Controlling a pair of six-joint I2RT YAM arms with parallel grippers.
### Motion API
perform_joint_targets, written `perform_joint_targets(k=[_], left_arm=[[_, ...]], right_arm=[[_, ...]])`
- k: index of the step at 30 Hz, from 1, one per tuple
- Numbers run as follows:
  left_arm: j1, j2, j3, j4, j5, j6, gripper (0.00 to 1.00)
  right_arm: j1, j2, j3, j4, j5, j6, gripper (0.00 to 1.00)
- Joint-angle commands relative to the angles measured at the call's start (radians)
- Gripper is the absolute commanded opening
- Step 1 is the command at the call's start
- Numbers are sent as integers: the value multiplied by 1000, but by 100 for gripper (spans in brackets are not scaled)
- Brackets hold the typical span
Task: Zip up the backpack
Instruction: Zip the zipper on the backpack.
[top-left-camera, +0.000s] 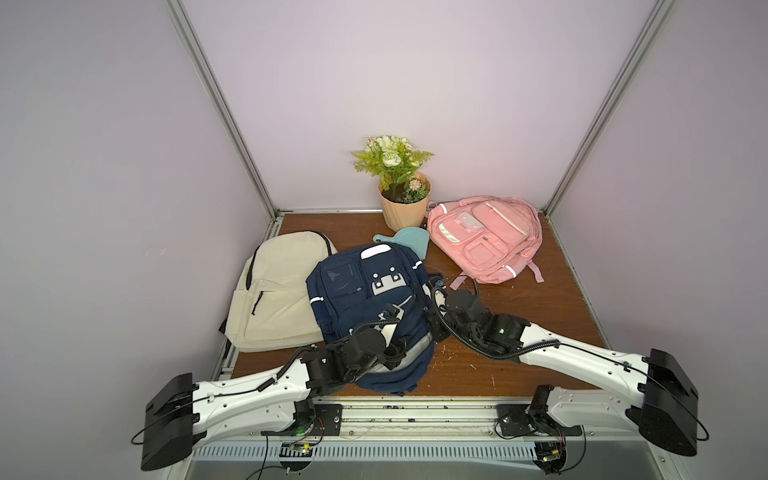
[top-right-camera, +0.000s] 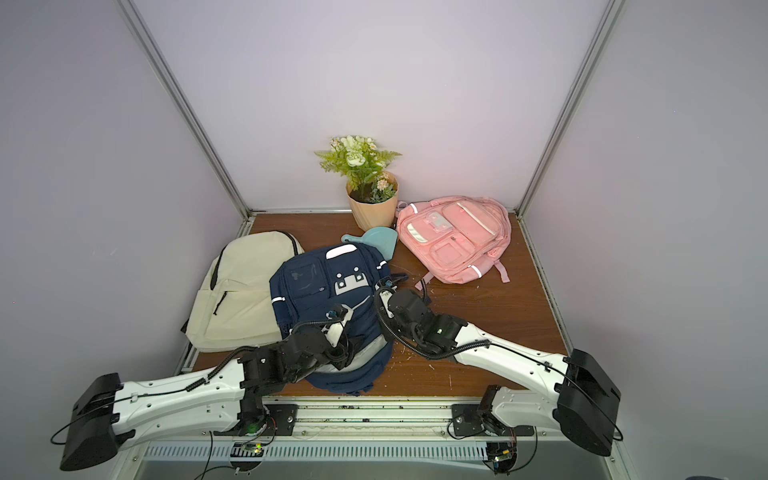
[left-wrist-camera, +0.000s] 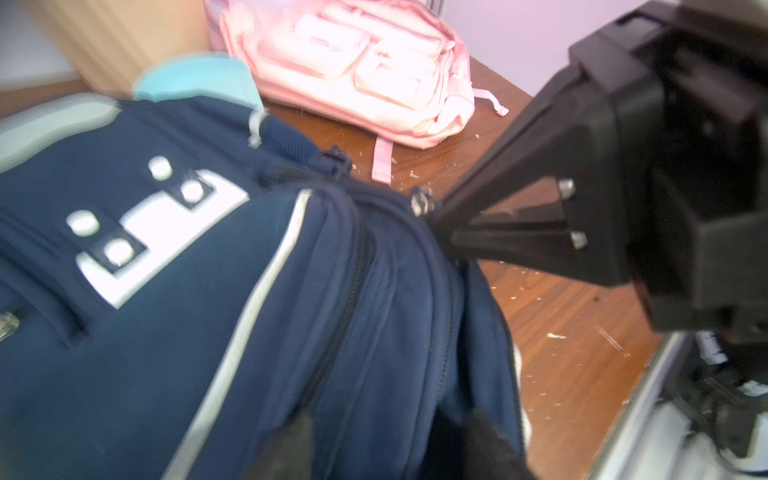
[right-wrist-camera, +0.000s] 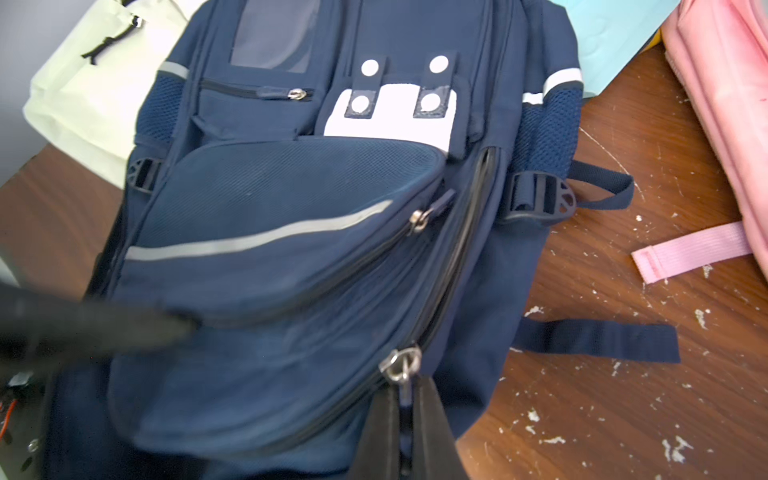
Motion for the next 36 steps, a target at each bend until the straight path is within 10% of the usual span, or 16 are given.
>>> perform_joint_targets(k=[1,9,21,36], left_arm=[[8,8,30,18,-130,-18,78],[8,171,85,4,-104,5,64],[8,138,39,-67,-165,-30,0],[-133,13,-39,-41,-164,35,0]], right_arm=[[41,-59,-8,77,17,37,0],[103,-45,10,76,19,54,0],[-106,-20,9,11,-78,53,0],[-365,222,93,60,1,-38,0]])
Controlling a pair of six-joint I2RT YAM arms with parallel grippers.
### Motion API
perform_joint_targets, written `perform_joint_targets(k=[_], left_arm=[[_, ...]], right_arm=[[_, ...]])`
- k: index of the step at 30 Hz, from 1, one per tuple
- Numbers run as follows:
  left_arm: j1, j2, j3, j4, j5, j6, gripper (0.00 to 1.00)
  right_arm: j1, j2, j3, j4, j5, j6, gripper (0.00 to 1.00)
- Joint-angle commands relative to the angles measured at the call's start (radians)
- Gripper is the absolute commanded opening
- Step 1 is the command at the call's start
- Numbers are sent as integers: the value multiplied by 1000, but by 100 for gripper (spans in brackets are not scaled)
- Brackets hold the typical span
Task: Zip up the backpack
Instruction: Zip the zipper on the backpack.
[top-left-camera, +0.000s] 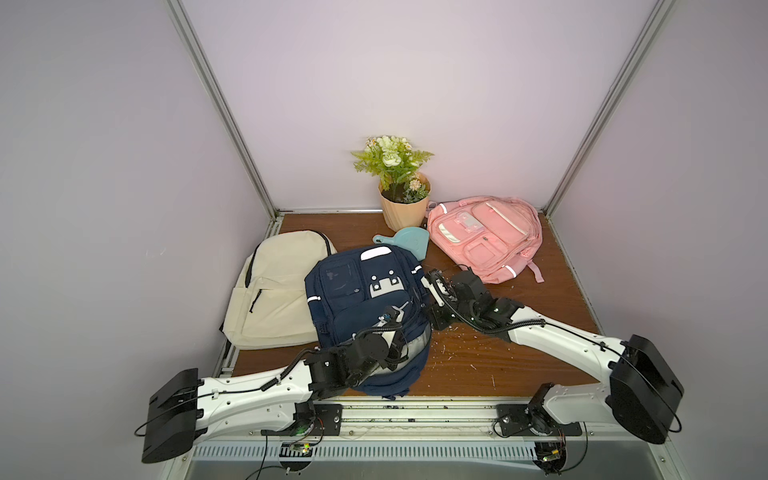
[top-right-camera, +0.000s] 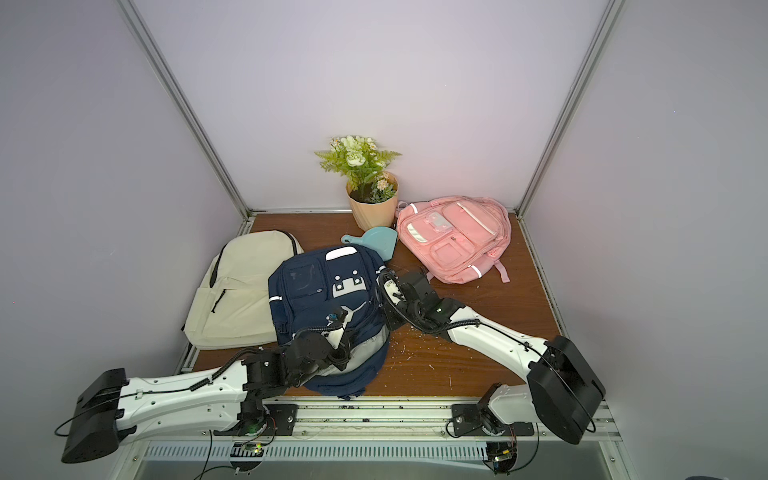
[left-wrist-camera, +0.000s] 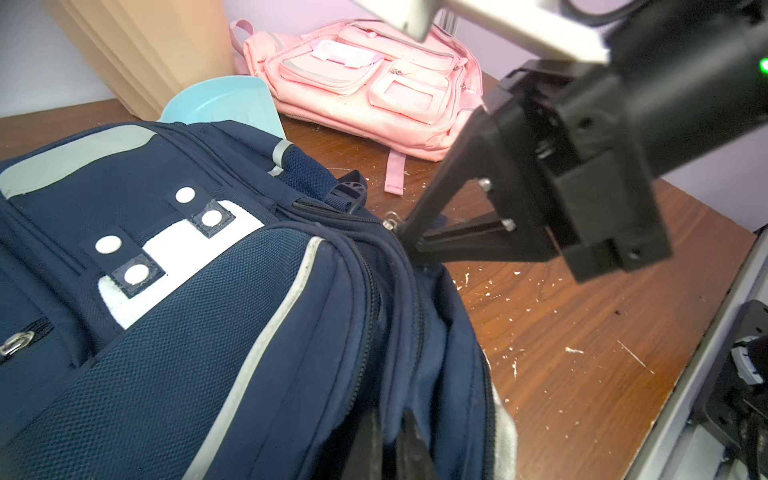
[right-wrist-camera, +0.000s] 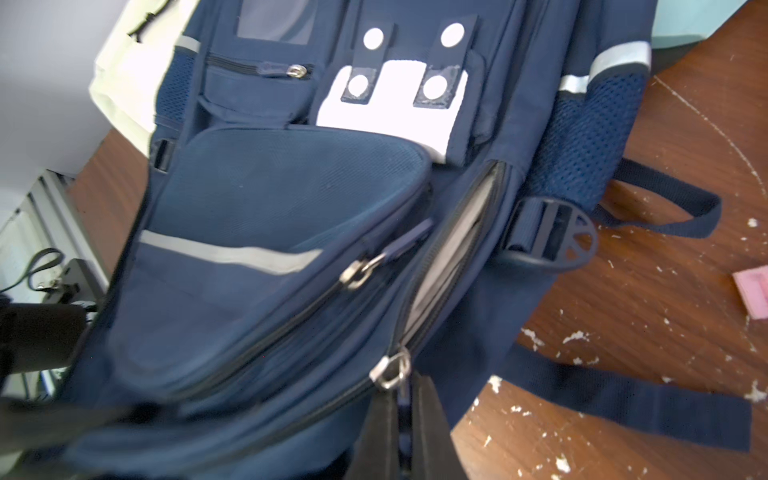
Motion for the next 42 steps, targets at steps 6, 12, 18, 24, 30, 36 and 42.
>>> perform_joint_targets(k=[6,12,18,24,30,36,42], left_arm=[[-159,69,56,-45,-69,53,0],[-205,61,63,-11,-64,54,0],[-211,66,65,-4,-32,59,0],[-213,100,72,10,-42,60,0],[-212,116,87,-21,-192,-24,18],[-145,94,119,-108,-299,-142,59],[-5,29,165,-257,-310,-237,89]], right_arm=[[-114,166,94,124,351,17,0],[-156,241,150,176,340,64,0],[-177,305,226,151,371,96,0],[-196,357,298,80,337,118,0],[-179,255,230,106,200,104,12],[-142,178,184,51,144,105,45],[-141,24,69,5,144,164,58]])
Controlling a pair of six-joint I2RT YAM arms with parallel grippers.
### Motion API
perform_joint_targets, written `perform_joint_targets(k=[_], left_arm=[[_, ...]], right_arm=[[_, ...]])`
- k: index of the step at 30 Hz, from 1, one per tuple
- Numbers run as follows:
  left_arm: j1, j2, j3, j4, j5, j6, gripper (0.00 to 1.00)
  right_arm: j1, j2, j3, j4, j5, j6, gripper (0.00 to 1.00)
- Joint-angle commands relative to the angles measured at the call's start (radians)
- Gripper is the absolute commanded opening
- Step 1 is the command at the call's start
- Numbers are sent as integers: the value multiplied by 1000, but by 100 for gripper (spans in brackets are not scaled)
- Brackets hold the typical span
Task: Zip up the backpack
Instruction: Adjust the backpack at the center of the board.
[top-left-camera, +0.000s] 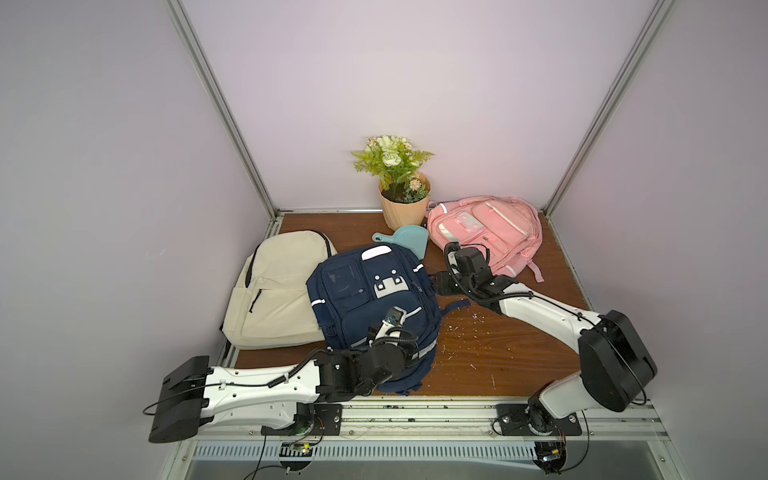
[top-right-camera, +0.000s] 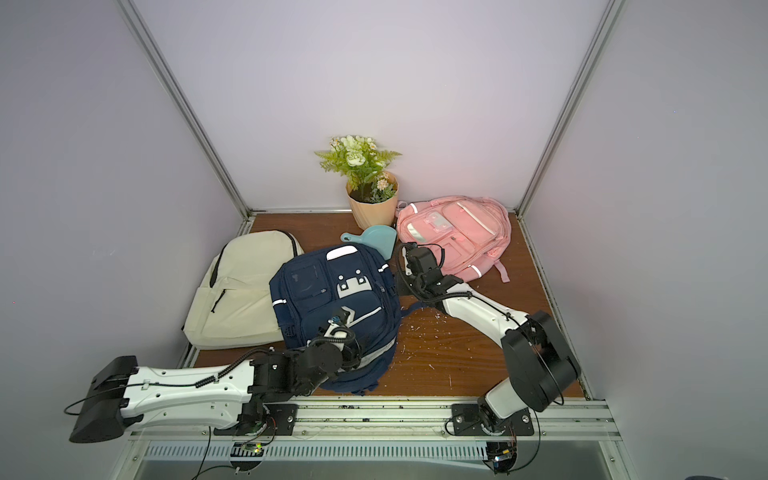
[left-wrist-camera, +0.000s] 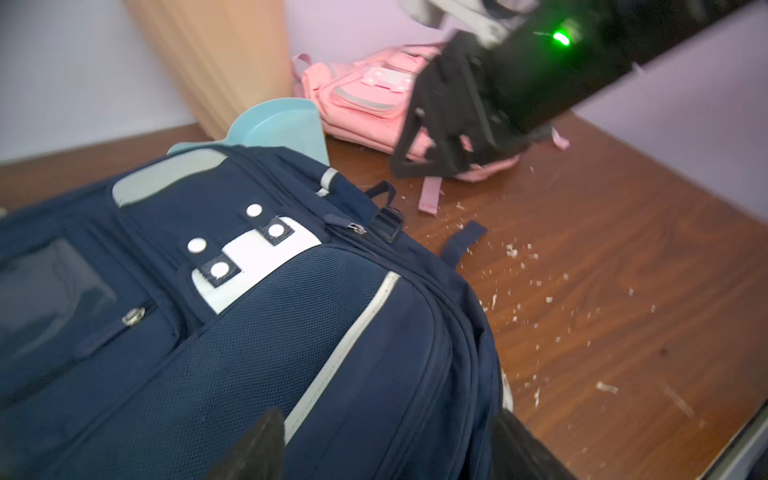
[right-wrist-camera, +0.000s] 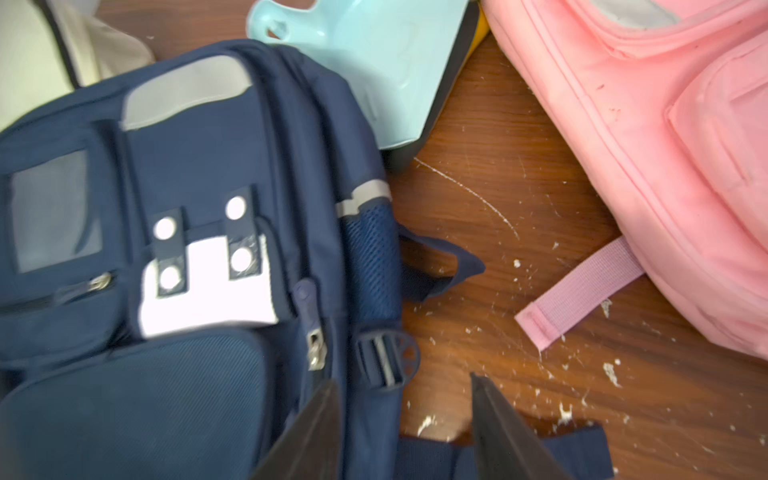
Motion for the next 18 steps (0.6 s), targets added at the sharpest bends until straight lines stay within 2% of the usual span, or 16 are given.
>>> perform_joint_targets(k=[1,3,5,8,10,13,18], left_arm=[[123,-34,58,-175,-41,-123,92],[261,-34,88,-285,10,-175,95],[412,-35,101,-339,83,-175,97],[624,-21,103,-343,181,-141,100],[734,6,108,-317,240,-113,99],[832,79,145,-284,292,-82,100],[882,223,228,-294,255,-86,96]], right_arm=[[12,-101,-55,-35,19,63,59],[27,-154,-106,-54,26,100,61],[61,-209,-159,-66,41,138,63],[140,-292,-238,-77,80,203,65],[192,-332,-272,-85,113,244,67],[247,-385,-329,-74,129,309,68],[299,-443,-413,-26,121,389,69]])
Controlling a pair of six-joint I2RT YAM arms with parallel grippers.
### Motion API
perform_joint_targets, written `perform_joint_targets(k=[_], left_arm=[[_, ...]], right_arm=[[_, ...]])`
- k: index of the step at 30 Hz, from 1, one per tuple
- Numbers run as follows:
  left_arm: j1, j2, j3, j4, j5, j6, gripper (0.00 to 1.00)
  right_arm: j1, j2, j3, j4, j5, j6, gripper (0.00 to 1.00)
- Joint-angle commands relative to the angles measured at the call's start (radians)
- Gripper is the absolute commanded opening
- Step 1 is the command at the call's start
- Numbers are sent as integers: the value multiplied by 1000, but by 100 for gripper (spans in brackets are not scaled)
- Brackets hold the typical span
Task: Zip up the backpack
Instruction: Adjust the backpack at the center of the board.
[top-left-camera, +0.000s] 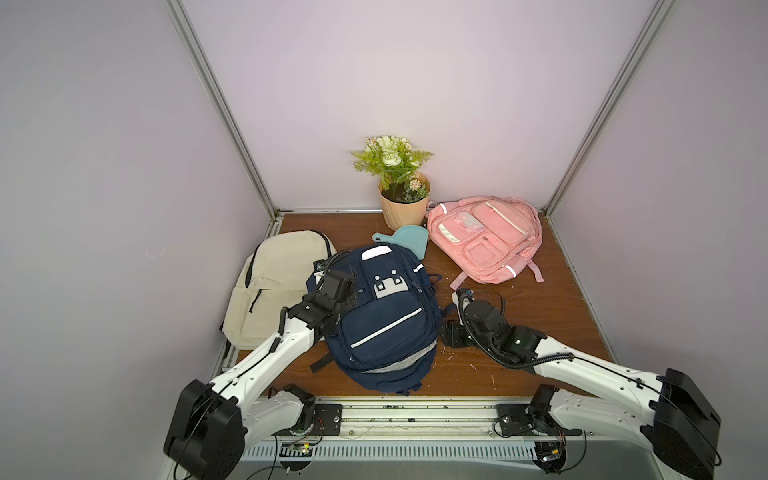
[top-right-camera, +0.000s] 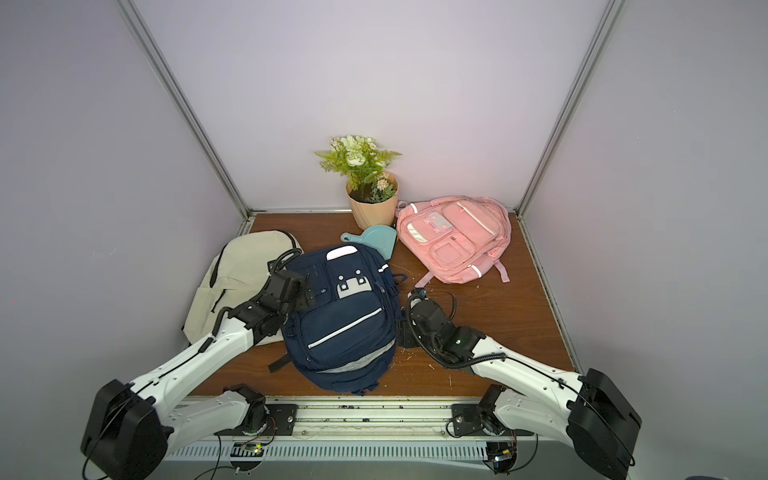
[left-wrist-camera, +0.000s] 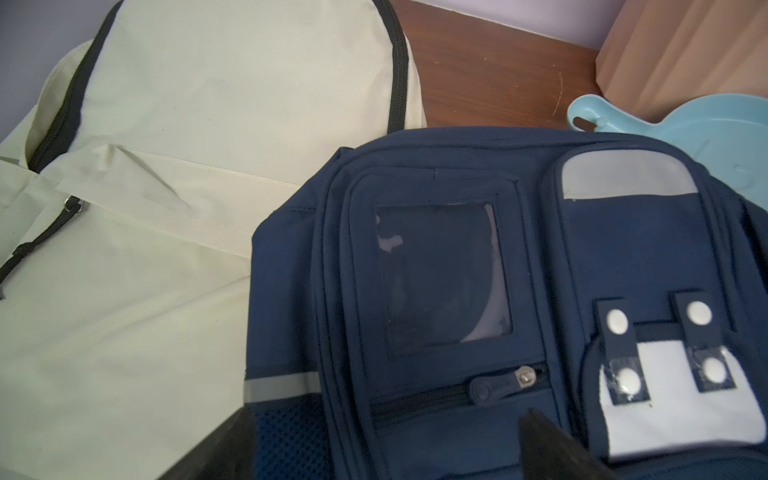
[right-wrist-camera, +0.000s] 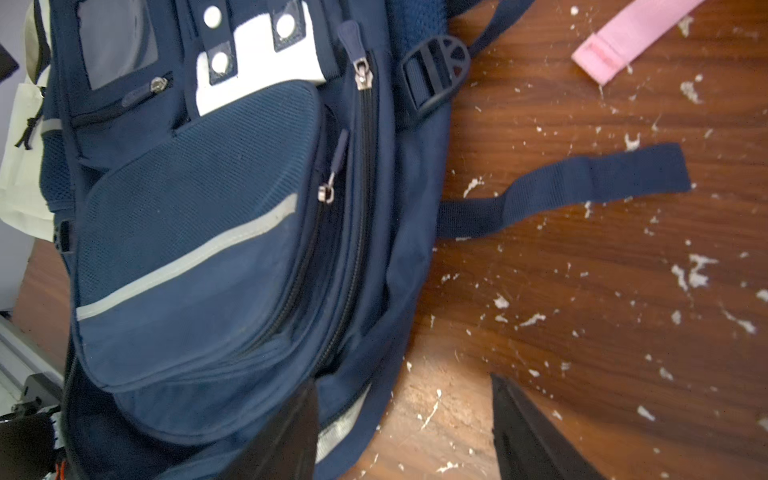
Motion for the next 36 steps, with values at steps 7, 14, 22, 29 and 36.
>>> perform_joint_targets(k=[7,14,22,29,36], left_arm=[[87,175,47,30,67,-9,90],[99,270,29,68,100,-25,82],[101,303,-22,126,170,-32,64],[91,289,-94,173,233,-43,38],[37,232,-135,181,218,-75,20]], right_arm=[[72,-61,-77,101,25,180,71],[120,-80,-149,259,1,299,75],[153,85,-104,359,-37,297,76],[180,248,-28,364,-63,284,69],[181,291,-16,319,-14,307,35]])
